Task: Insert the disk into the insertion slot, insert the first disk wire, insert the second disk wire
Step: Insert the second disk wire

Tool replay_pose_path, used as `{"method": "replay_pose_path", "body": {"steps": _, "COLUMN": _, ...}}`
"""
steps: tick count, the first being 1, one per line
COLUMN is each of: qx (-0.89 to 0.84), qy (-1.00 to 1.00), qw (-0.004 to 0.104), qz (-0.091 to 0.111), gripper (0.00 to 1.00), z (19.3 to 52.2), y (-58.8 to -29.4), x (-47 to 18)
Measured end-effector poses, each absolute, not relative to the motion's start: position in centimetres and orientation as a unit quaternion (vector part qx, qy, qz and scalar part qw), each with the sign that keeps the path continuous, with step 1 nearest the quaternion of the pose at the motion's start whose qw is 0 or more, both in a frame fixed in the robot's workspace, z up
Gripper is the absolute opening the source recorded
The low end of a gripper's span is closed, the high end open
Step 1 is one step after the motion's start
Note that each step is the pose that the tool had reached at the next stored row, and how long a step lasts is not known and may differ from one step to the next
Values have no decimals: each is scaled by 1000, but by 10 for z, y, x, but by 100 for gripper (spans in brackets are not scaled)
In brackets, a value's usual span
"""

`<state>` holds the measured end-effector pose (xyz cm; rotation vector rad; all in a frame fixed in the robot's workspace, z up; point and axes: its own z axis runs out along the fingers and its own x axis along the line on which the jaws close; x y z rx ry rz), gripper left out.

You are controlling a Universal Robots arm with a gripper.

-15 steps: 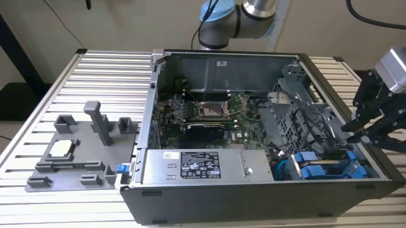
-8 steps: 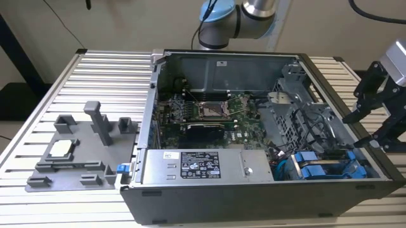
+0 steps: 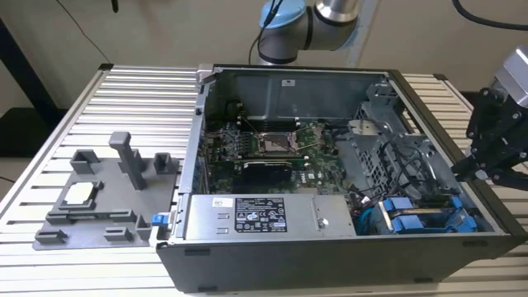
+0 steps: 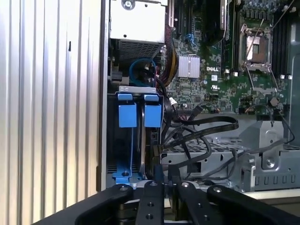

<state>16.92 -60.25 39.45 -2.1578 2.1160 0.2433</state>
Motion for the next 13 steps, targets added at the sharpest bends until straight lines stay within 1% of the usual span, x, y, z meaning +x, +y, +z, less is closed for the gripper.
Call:
{"method": "replay_pose_path", "body": {"steps": 1, "qx": -711, "qy": 697, "qw": 52, "qz": 77, "gripper": 17, "z": 395, "y": -602, "x": 169}}
{"method": "replay_pose_path", "body": {"steps": 2, "qx": -711, "qy": 698, "qw": 49, "qz": 75, "gripper": 11, "z": 395, "y": -602, "x": 169}}
{"method": "replay_pose_path", "body": {"steps": 5, "qx": -711, "qy": 698, "qw": 44, "qz": 70, "gripper": 11, "z": 400, "y": -601, "x": 169}}
{"method": "replay_pose_path", "body": {"steps": 13, "qx": -711, "qy": 698, "qw": 44, "qz": 70, "gripper": 11, "z": 401, "y": -601, "x": 169}}
